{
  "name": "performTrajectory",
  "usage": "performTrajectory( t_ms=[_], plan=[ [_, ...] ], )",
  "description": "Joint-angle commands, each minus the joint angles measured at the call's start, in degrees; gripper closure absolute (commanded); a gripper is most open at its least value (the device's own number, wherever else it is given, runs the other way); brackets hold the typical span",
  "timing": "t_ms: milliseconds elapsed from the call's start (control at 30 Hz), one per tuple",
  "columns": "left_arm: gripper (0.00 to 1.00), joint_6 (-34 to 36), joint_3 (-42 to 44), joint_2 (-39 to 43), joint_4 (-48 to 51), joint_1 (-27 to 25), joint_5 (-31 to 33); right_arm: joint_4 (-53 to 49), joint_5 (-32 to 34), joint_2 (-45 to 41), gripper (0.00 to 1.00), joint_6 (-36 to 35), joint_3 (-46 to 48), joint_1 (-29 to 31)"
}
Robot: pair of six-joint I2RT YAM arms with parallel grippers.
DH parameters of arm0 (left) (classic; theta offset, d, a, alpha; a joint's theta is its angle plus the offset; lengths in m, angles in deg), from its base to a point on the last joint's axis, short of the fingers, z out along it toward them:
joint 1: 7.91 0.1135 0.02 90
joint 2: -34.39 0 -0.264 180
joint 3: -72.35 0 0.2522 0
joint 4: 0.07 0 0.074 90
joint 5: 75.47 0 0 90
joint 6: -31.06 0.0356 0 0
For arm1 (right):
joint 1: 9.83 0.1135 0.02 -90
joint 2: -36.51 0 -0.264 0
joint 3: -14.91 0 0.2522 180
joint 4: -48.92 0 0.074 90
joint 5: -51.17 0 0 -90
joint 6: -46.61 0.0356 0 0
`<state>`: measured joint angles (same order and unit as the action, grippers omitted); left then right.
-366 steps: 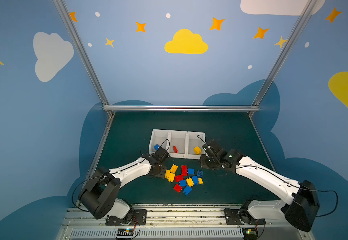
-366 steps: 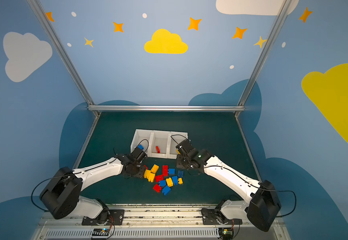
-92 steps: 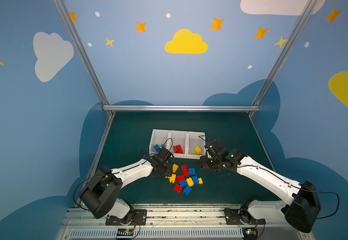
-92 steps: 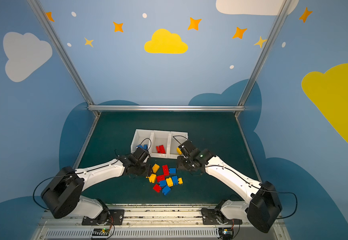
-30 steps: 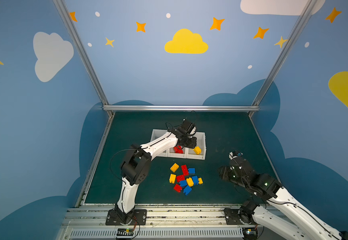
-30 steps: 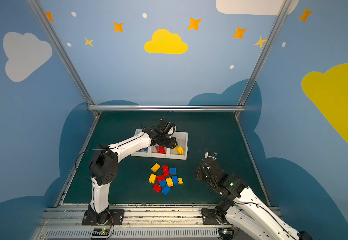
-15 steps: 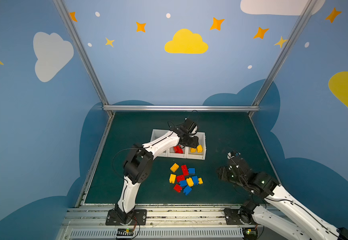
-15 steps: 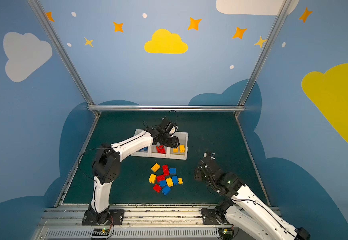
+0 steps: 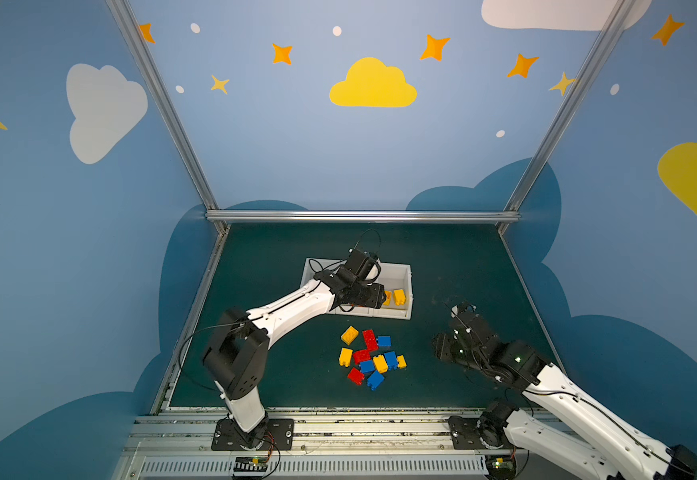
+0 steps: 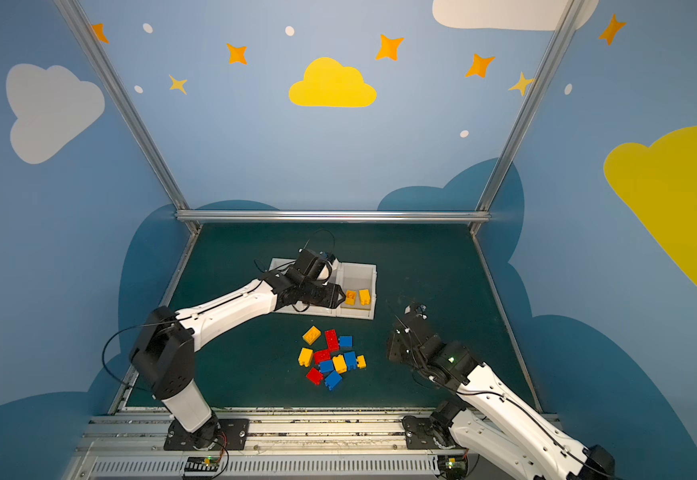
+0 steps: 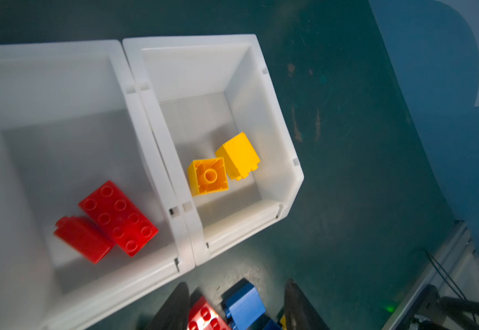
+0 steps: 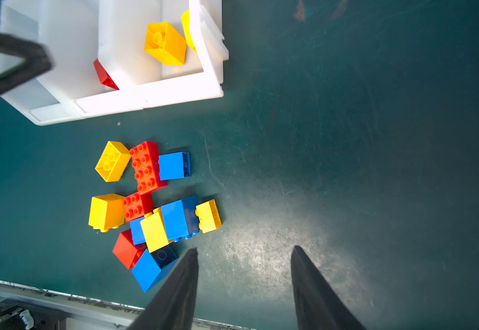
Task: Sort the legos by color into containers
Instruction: 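Withdraw the left gripper while the right gripper moves over the pile, then lower the right gripper onto a yellow 2x2 brick and close on it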
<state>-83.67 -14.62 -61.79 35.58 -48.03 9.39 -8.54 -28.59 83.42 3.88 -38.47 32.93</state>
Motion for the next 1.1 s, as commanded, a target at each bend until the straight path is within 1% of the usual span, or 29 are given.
performTrajectory(
  t_ms=[0,267,433,667,933,1067],
  plan=[
    [0.46,-1.64,5.18,4.79,-1.54,0.17,1.67,2.36,-2.26,2.50,0.47,-1.21,0.25,-0.23],
    [0.44,-6.02,18.82,16.46,-3.97,0.48,4.54,6.72,-5.03,8.88,0.47,-1.54,-0.48,1.21],
    [0.44,-9.25,25.78,22.81,-5.55,0.70,6.75,7.75,-5.78,13.15,0.46,-1.82,-2.09,2.84],
    [0.43,-11.28,31.39,29.66,-4.16,0.92,8.81,6.60,-8.52,20.39,0.46,-1.56,-6.34,4.67],
    [0.43,-13.13,36.13,35.88,-3.99,1.05,10.58,-0.74,-10.63,32.20,0.46,-1.75,-14.98,7.26],
    [0.42,-13.80,37.81,38.25,-3.71,1.10,11.10,-1.65,-10.42,37.46,0.48,-2.31,-18.20,9.47]
  ],
)
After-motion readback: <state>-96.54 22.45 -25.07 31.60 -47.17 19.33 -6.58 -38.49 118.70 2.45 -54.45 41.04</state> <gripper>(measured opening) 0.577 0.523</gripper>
